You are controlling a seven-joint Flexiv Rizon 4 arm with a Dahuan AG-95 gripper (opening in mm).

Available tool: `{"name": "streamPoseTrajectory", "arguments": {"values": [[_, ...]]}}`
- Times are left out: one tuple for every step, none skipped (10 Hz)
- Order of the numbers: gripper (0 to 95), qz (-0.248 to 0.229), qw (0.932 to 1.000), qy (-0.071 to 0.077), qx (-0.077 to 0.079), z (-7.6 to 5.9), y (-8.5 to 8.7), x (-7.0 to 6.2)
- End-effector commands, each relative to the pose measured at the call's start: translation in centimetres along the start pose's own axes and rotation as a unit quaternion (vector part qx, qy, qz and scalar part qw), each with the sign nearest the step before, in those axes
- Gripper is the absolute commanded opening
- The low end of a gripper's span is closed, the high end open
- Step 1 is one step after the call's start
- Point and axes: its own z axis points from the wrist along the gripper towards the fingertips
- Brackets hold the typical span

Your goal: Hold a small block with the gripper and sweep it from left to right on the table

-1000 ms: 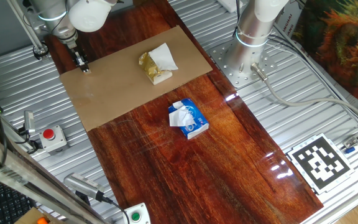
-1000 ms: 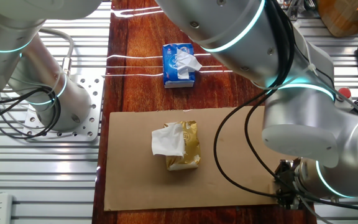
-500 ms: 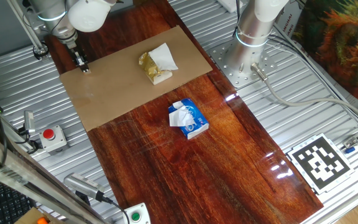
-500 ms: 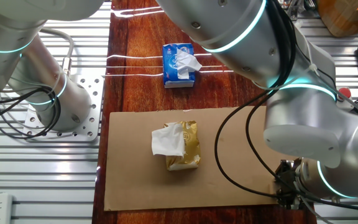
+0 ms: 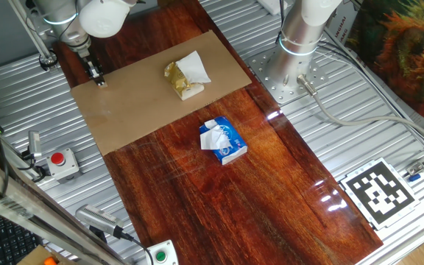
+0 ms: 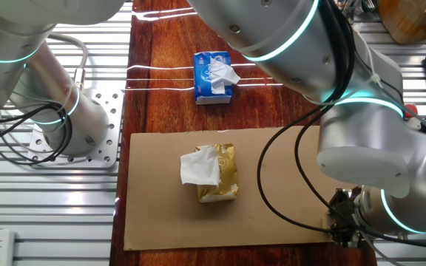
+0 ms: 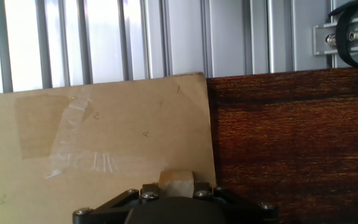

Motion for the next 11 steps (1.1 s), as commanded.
{"name": "streamPoseTrajectory", "arguments": {"values": [[19.0,-0.003,1.0000,0.001,0.000,-0.07,0.01,-0.01],[19.0,-0.004,1.0000,0.001,0.001,-0.05,0.00,-0.02],[19.0,-0.005,1.0000,0.001,0.001,-0.03,0.00,-0.02],[19.0,-0.006,1.0000,0.001,0.002,0.00,-0.02,-0.02],[19.0,-0.006,1.0000,0.000,0.002,0.02,-0.03,-0.01],[19.0,-0.006,1.0000,-0.001,0.002,0.08,-0.08,0.04],[19.0,-0.005,1.0000,0.000,0.003,0.09,-0.09,0.05],[19.0,-0.005,1.0000,0.000,0.003,0.09,-0.09,0.05],[19.0,-0.004,1.0000,0.001,0.002,0.09,-0.09,0.05],[19.0,-0.004,1.0000,0.001,0.002,0.09,-0.09,0.05],[19.0,-0.004,1.0000,0.001,0.002,0.09,-0.09,0.05]]}}
